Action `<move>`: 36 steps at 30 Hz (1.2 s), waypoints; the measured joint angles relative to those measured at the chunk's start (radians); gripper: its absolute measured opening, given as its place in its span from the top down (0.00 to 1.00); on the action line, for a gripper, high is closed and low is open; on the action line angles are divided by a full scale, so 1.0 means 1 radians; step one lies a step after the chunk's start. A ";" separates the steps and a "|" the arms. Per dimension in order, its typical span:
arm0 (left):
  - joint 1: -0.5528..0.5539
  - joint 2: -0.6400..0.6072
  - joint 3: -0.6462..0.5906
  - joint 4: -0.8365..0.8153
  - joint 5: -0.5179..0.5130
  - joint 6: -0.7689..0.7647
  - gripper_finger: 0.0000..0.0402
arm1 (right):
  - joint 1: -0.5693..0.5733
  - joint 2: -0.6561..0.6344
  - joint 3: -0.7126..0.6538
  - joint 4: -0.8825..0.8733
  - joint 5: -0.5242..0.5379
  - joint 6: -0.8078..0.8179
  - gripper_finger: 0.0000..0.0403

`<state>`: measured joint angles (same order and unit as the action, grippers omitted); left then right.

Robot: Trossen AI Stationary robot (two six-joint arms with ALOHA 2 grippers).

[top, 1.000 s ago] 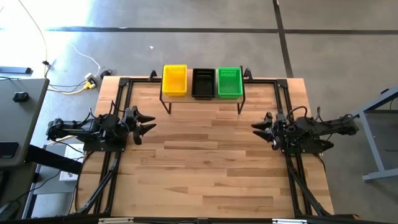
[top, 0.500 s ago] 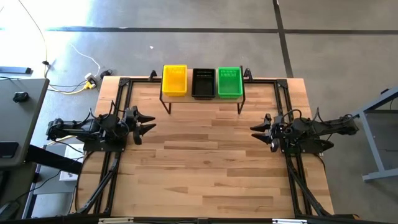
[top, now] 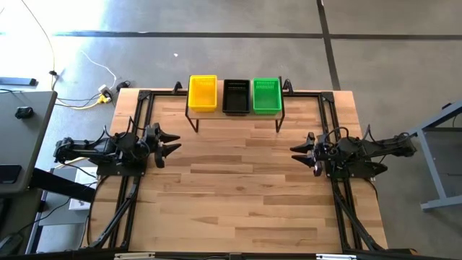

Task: Stack baskets on shelf by color
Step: Return to Home Position

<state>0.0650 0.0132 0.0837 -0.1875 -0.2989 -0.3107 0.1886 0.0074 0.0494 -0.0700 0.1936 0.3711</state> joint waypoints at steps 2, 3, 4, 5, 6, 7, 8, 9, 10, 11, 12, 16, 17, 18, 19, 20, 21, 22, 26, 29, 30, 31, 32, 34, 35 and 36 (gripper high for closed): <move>0.000 0.000 0.000 0.000 0.000 0.000 0.58 | 0.000 0.000 0.000 0.000 0.000 0.024 0.63; 0.000 0.000 0.000 0.000 0.000 0.000 0.58 | 0.000 0.000 0.000 0.000 0.000 0.035 0.63; 0.000 0.000 0.000 0.000 0.000 0.000 0.58 | 0.000 0.000 0.000 0.000 0.000 0.044 0.63; 0.000 0.000 0.000 0.000 0.000 0.000 0.58 | 0.000 0.000 0.000 0.000 0.000 0.054 0.63; 0.000 0.000 0.000 0.000 0.000 0.000 0.58 | 0.000 0.000 0.000 0.000 0.000 0.062 0.63; 0.000 0.000 0.000 0.000 0.000 0.000 0.58 | 0.000 0.000 0.000 0.000 0.000 0.072 0.63; 0.000 0.000 0.000 0.000 0.000 0.000 0.58 | 0.000 0.000 0.000 0.000 0.000 0.077 0.63; 0.000 0.000 0.000 0.000 0.000 0.000 0.58 | 0.000 0.000 0.000 0.000 0.000 0.077 0.63; 0.000 0.000 0.000 0.000 0.000 0.000 0.58 | 0.000 0.000 0.000 0.000 0.000 0.074 0.63; 0.000 0.000 0.000 0.000 0.000 0.000 0.58 | 0.000 0.000 0.000 0.000 0.000 0.073 0.63; 0.000 0.000 0.000 0.000 0.000 0.000 0.58 | 0.000 0.000 0.000 -0.001 0.000 0.073 0.63; 0.000 0.000 0.000 0.000 0.000 0.000 0.58 | 0.000 0.000 0.000 -0.001 0.001 0.074 0.63; 0.000 0.000 0.000 0.000 0.000 0.000 0.58 | 0.000 0.000 0.000 -0.001 0.001 0.074 0.63; 0.000 0.000 0.000 0.000 0.000 0.000 0.58 | 0.000 0.000 0.000 -0.001 0.001 0.074 0.63; 0.000 0.000 0.000 0.000 0.000 0.000 0.58 | 0.000 0.000 0.000 -0.001 0.001 0.074 0.63; 0.000 0.000 0.000 0.000 0.000 0.000 0.58 | 0.000 0.000 0.000 -0.001 0.002 0.074 0.63; 0.000 0.000 0.000 0.000 0.000 0.000 0.58 | 0.000 0.000 0.000 -0.001 0.003 0.074 0.63; 0.000 0.000 0.000 0.000 0.000 0.000 0.58 | 0.000 0.000 0.000 -0.001 0.004 0.074 0.63; 0.000 0.000 0.000 0.000 0.000 0.000 0.58 | 0.000 0.001 0.000 -0.001 0.004 0.074 0.63; 0.000 0.000 0.000 0.000 0.000 0.000 0.58 | 0.000 0.001 0.000 -0.001 0.004 0.074 0.63; 0.000 0.000 0.000 0.000 0.000 0.000 0.58 | 0.000 0.001 0.000 -0.001 0.004 0.074 0.63; 0.000 0.000 0.000 0.000 0.000 0.000 0.58 | 0.000 0.001 0.000 -0.001 0.004 0.074 0.63; 0.000 0.000 0.000 0.000 0.000 0.000 0.58 | 0.000 0.001 0.000 -0.001 0.004 0.074 0.63; 0.000 0.000 0.000 0.000 0.000 0.000 0.58 | 0.000 0.001 0.000 -0.001 0.004 0.074 0.63; 0.000 0.000 0.000 0.000 0.000 0.000 0.58 | 0.000 0.001 0.000 -0.001 0.004 0.074 0.63; 0.000 0.000 0.000 0.000 0.000 0.000 0.58 | 0.000 0.001 0.000 -0.001 0.003 0.074 0.63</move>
<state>0.0647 0.0132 0.0837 -0.1877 -0.2989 -0.3109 0.1883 0.0082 0.0494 -0.0711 0.1970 0.4450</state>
